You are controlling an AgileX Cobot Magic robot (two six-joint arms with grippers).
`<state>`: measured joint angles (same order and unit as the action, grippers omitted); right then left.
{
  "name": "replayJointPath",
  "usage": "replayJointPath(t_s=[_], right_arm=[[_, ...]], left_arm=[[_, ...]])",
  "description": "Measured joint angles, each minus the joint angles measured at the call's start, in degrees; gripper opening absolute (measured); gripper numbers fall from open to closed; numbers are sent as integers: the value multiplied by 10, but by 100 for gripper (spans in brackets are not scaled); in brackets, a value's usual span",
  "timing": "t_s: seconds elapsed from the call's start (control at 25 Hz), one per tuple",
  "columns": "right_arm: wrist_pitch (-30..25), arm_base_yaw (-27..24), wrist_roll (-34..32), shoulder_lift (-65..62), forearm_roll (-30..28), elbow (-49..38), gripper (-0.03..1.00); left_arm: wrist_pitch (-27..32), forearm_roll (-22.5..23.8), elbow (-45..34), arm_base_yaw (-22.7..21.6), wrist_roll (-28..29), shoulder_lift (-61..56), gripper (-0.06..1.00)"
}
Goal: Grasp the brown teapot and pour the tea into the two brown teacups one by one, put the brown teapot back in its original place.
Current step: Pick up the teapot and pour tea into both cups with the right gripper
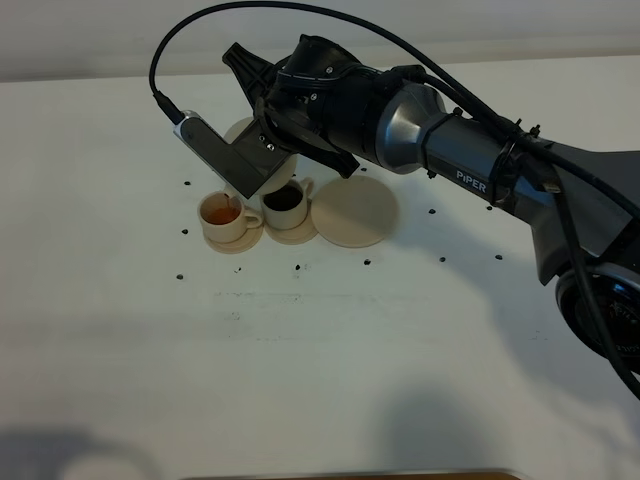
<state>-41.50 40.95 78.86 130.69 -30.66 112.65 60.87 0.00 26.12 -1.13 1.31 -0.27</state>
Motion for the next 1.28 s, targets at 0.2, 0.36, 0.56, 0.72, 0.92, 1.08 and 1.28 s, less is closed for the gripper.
replayJointPath(t_s=[0.2,0.36,0.56,0.72,0.92,1.08,1.28], right_arm=[[0,0,-2,-9,-9,0,8],[0,2,-3,-9,-13,0,8],[4,3,-3,-9,-20,0,8],[5,3,-3,-9,-23,0,8],[5,3,-6,-9,-25,0,8],[5,3,-6,-9,-27,0,8],[5,4,-6,-9,-31,0,8]], left_arm=[[0,0,0,0,0,0,48],[0,0,0,0,0,0,48],[0,0,0,0,0,0,48],[0,0,0,0,0,0,48],[0,0,0,0,0,0,48],[0,0,0,0,0,0,48],[0,0,0,0,0,0,48]])
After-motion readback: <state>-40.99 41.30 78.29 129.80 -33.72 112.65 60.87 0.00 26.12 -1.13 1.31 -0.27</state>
